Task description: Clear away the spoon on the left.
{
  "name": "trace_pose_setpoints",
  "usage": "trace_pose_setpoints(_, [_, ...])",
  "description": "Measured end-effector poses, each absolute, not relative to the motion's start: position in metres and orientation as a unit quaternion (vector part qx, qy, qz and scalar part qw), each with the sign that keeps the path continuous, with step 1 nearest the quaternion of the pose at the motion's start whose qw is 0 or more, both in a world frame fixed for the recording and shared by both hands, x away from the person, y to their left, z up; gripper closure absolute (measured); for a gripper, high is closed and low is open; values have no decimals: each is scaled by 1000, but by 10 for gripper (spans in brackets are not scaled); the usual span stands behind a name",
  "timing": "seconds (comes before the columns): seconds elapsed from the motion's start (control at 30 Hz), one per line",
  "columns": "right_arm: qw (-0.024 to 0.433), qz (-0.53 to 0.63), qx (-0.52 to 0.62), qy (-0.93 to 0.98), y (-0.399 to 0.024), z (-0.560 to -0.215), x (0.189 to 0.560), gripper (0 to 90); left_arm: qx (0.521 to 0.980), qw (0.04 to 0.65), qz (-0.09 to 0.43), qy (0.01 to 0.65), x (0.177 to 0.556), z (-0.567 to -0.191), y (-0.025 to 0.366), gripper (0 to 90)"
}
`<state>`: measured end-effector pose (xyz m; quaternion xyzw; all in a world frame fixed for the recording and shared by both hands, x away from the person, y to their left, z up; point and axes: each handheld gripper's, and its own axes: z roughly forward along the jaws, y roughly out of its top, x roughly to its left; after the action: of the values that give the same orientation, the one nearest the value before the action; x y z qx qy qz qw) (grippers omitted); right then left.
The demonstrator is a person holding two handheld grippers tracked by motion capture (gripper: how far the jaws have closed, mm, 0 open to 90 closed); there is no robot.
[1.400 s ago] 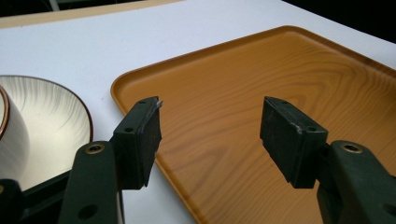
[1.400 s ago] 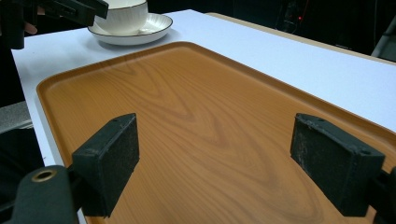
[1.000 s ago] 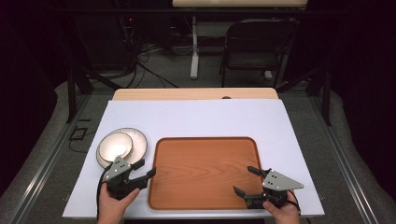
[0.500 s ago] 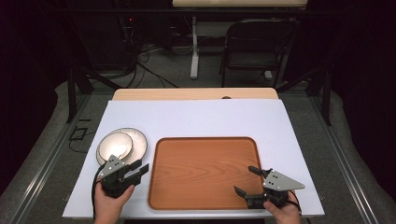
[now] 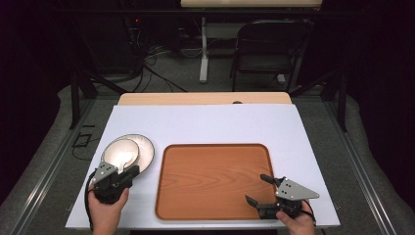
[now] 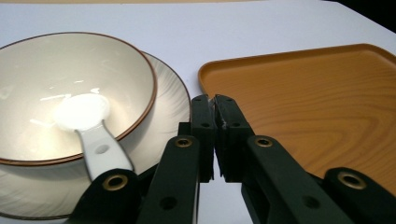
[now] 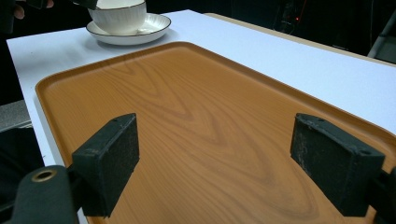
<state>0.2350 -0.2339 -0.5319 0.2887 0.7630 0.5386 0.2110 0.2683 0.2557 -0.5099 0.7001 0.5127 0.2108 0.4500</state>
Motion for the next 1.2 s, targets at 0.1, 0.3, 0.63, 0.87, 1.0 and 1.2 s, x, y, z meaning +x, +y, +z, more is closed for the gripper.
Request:
trace_pose_setpoints(0.1, [211,539,289,763,-234,-532,235,154,697,447,215,518,269,-510,259,893])
trace_pose_setpoints(0.3, [212,538,288,763,-234,-531,235,154,695,436,229,523,269,-511,262,897])
trace_pose_setpoints(0.63, [212,539,289,763,-234,-532,235,154,685,429,236,539,271,-512,272,900])
trace_pose_setpoints(0.87, [212,539,288,762,-235,-531,235,154,679,418,250,549,269,-510,279,900])
trace_pose_setpoints(1.0, [212,539,289,762,-234,-532,235,154,672,417,255,557,269,-510,286,900])
trace_pose_setpoints(1.2, [211,539,290,762,-234,-532,235,153,661,409,265,570,269,-511,296,900])
